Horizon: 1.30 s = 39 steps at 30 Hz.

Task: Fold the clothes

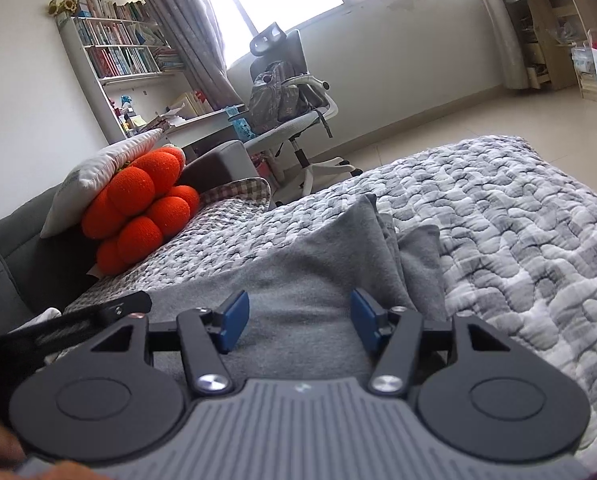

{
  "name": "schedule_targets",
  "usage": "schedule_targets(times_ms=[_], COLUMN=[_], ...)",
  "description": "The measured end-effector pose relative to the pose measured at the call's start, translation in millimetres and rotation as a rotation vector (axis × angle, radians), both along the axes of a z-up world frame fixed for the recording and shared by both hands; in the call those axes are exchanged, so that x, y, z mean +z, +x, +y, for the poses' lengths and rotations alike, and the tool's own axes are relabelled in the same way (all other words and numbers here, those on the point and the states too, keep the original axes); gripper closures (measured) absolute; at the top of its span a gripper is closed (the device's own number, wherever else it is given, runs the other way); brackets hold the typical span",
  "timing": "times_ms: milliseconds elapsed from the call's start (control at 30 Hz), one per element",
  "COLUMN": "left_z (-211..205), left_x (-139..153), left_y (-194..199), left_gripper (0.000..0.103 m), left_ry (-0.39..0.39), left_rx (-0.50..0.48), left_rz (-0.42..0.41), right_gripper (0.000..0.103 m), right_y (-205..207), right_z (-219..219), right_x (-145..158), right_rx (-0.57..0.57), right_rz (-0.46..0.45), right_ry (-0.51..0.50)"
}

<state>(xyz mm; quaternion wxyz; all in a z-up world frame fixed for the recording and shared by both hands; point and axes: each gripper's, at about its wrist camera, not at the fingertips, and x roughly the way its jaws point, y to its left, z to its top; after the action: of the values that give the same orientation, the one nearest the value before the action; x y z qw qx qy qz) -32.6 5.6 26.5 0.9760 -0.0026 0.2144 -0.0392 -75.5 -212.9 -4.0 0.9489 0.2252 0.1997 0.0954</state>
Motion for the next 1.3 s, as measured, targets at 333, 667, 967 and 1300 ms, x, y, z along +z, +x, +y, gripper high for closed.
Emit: schedule_targets(times_ms=[333,667,967,1300], left_z=[39.6,33.4,-4.7,13.1], left_x=[-6.7,10.3,-12.9,-19.5], left_y=[38.9,7.4,-8.9,-3.2], left_gripper=[0.023,0.023,0.021,0.017], left_ry=[0.000,-0.007,0.071,-0.047], left_rx=[0.130,0.143,0.062,0.066], left_rz=[0.103,0.018,0.051,0.110], right_gripper=[0.044,0.044,0.044,0.044], right_y=[-0.5,-1.7,-3.4,-5.4], right_z=[-2.4,-6.8,-11.8,-7.3], right_x=[-0.9,-2.2,-2.5,1.7], right_rx=[0.006,0.012,0.018,0.013], right_rz=[0.004,0.000,-0.003,-0.003], right_ry=[0.010,0.035,0.053,0.024])
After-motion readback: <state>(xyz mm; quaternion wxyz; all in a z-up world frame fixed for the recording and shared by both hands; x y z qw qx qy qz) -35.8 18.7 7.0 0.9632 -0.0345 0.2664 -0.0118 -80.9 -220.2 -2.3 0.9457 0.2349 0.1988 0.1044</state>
